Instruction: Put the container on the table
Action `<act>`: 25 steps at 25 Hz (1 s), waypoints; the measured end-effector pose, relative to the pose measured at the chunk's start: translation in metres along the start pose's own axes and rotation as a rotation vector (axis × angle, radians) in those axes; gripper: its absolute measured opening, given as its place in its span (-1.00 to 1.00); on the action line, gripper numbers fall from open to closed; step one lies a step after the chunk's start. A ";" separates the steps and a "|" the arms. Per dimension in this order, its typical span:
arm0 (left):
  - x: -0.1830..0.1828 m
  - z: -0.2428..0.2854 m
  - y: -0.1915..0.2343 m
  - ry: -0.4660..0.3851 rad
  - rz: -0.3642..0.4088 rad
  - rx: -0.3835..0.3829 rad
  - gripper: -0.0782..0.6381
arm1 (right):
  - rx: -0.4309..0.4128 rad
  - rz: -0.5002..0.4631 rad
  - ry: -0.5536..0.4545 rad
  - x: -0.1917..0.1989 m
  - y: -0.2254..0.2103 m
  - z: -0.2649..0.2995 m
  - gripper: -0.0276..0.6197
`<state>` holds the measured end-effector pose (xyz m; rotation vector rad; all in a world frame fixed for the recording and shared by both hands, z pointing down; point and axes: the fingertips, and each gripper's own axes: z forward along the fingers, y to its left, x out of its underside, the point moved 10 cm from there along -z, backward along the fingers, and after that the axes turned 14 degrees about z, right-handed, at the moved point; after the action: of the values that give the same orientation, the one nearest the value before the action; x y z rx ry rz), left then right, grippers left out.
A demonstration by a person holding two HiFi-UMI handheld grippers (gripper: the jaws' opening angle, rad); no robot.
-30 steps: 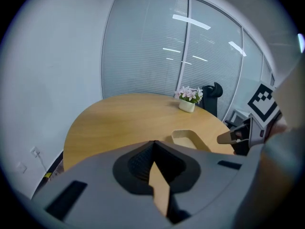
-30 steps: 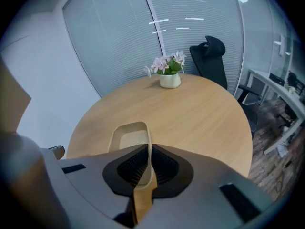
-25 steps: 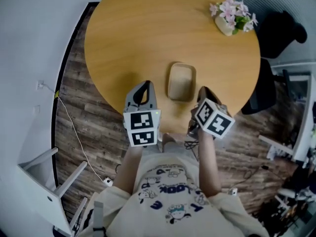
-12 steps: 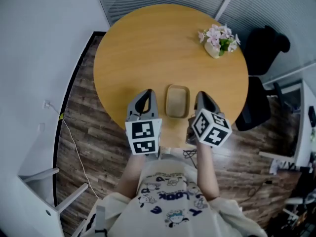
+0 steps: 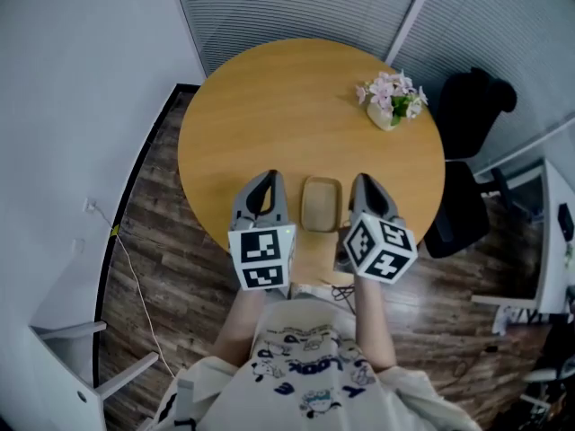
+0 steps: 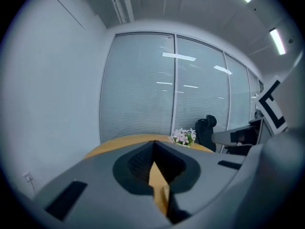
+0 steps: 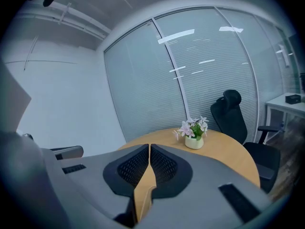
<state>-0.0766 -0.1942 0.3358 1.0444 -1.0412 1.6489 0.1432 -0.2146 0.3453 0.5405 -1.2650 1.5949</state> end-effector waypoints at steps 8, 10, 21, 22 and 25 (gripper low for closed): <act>-0.011 -0.003 -0.003 -0.031 0.009 -0.011 -0.77 | -0.032 -0.017 -0.019 -0.005 0.002 -0.002 -0.88; -0.012 -0.004 -0.003 -0.032 0.010 -0.013 -0.77 | -0.036 -0.020 -0.022 -0.005 0.002 -0.003 -0.88; -0.014 -0.005 -0.008 -0.037 0.015 -0.013 -0.77 | -0.037 -0.035 -0.022 -0.006 -0.003 -0.007 -0.88; -0.014 -0.006 -0.009 -0.037 0.014 -0.013 -0.77 | -0.038 -0.036 -0.023 -0.007 -0.003 -0.007 -0.88; -0.015 -0.005 -0.012 -0.037 0.016 -0.011 -0.77 | -0.041 -0.037 -0.023 -0.007 -0.005 -0.008 -0.88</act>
<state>-0.0629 -0.1902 0.3225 1.0656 -1.0846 1.6398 0.1520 -0.2105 0.3392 0.5552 -1.2953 1.5323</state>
